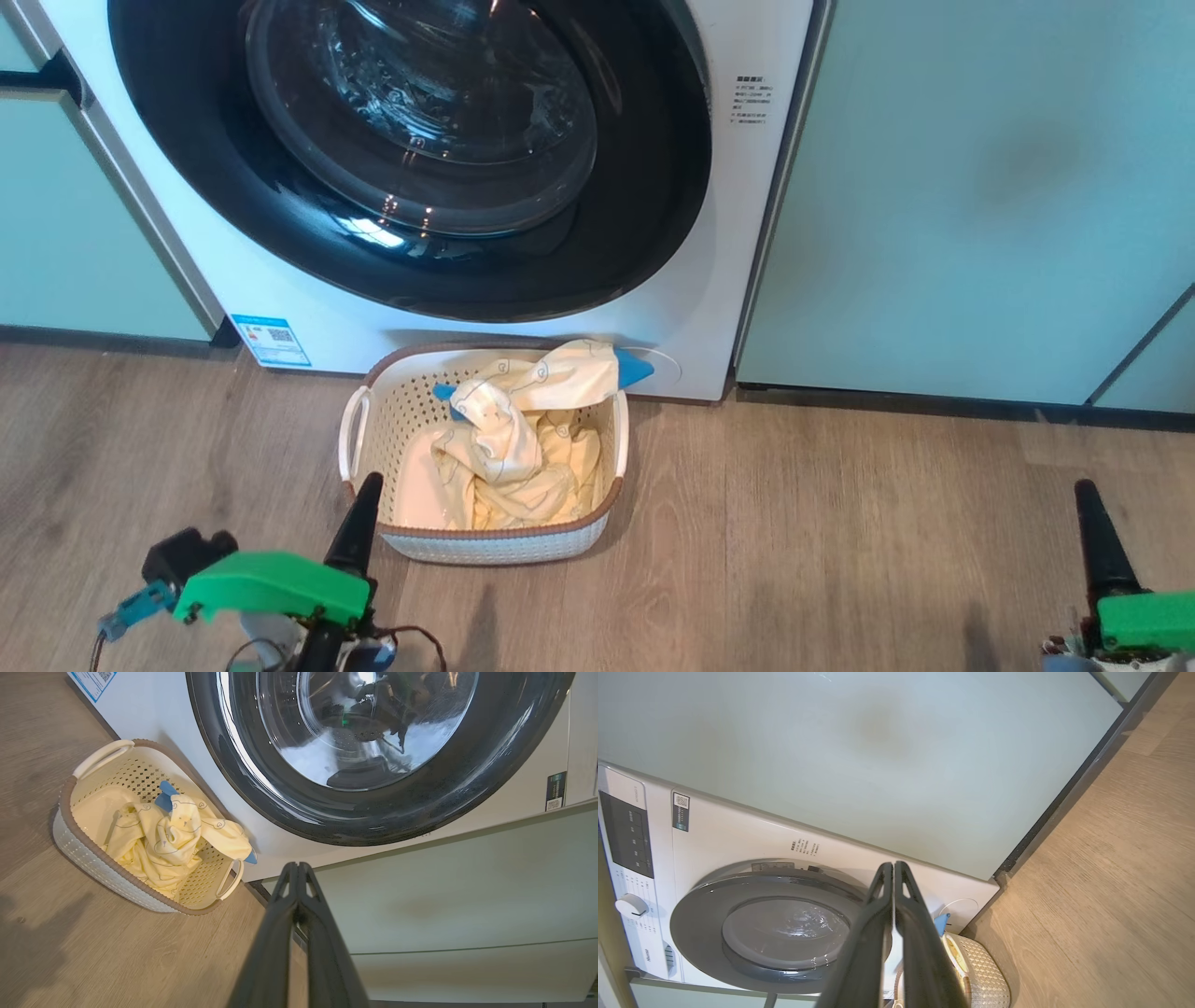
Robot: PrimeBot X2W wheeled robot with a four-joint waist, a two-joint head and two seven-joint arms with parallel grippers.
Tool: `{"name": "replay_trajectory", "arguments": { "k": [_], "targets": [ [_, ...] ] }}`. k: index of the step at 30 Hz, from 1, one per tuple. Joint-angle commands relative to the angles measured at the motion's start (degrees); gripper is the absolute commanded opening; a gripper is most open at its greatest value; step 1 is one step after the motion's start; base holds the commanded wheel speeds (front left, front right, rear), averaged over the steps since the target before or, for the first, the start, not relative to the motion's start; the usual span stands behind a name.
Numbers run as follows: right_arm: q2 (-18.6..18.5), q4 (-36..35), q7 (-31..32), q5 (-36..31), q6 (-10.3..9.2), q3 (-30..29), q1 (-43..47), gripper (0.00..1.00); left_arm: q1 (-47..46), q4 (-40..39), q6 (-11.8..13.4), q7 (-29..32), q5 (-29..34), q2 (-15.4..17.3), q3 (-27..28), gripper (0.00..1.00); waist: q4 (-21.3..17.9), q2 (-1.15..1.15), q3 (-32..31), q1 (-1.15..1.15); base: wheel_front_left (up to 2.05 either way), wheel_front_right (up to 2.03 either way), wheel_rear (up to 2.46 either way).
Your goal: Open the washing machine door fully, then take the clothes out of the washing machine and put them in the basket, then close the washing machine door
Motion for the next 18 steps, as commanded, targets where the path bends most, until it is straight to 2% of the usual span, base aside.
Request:
{"name": "replay_trajectory", "arguments": {
  "k": [1,18],
  "targets": [
    [-1.2,-1.5,0.5,1.6,-0.13,0.4,-3.1,0.00,-3.2,-1.5,-0.4,0.3,-1.6,0.2,2.0,0.00,0.0,0.00,0.0,0.00,0.00,0.00,0.00],
    [-1.3,-0.2,3.5,13.1,-0.16,-0.2,-4.7,0.00,-4.4,-0.3,-1.0,3.3,-13.9,0.3,3.3,0.00,0.2,0.00,-0.7,0.00,0.00,0.00,0.00]
  ]
}}
